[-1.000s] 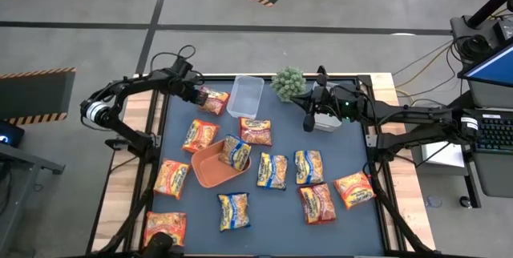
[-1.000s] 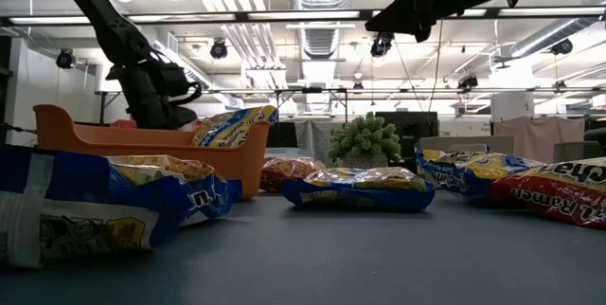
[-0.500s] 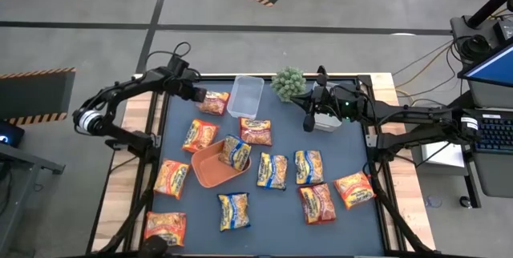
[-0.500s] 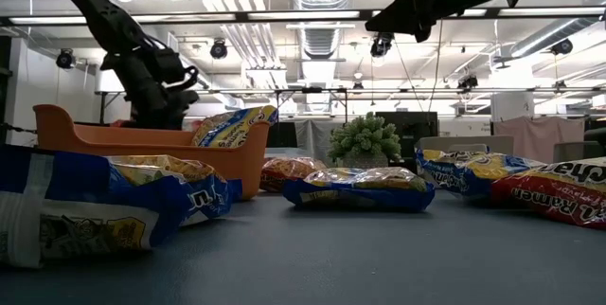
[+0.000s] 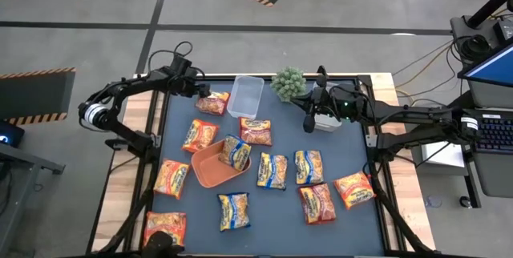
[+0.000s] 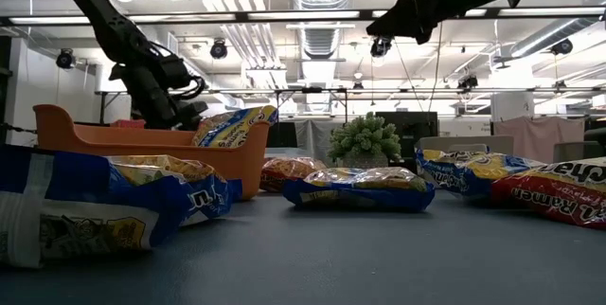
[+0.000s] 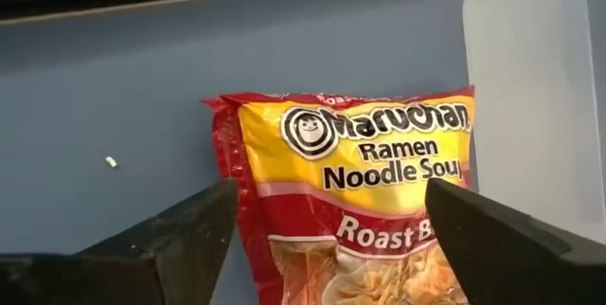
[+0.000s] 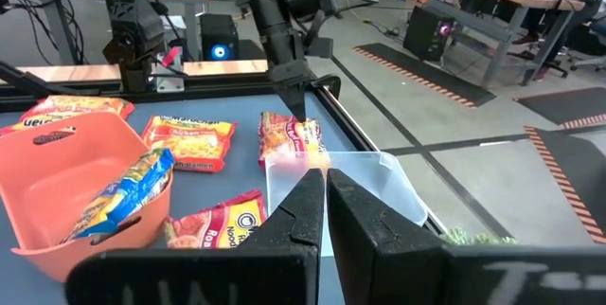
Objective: Sort Maruchan noodles
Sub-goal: Put the red noodle pack into the transparent bin
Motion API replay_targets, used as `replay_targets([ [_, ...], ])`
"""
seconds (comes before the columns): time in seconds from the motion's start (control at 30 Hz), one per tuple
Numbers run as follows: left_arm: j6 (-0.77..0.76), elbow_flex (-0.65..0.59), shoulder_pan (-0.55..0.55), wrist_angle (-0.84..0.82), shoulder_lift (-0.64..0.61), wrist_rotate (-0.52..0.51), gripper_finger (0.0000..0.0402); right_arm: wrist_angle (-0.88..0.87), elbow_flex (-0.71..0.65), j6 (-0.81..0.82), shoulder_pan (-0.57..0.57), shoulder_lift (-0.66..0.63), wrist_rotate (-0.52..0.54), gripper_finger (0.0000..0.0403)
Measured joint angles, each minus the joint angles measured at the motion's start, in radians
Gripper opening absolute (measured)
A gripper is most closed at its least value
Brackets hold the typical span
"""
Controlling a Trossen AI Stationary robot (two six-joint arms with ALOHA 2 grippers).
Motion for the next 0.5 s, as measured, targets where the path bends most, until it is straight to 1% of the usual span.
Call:
replay_targets([
  [0.13,-0.007,-0.006,-0.011,0.015,0.012,0.000,0.0328,0.000,0.000,-0.009,0.000,0.000,0.000,0.0009],
  [0.37,-0.045,-0.026,-0.046,0.097,0.053,0.002,0.0314,0.000,0.000,-0.009,0.000,0.000,0.000,0.0009],
  [0.5,-0.056,-0.026,-0.061,0.117,0.076,0.003,0.0310,0.000,0.000,-0.009,0.000,0.000,0.000,0.0009],
])
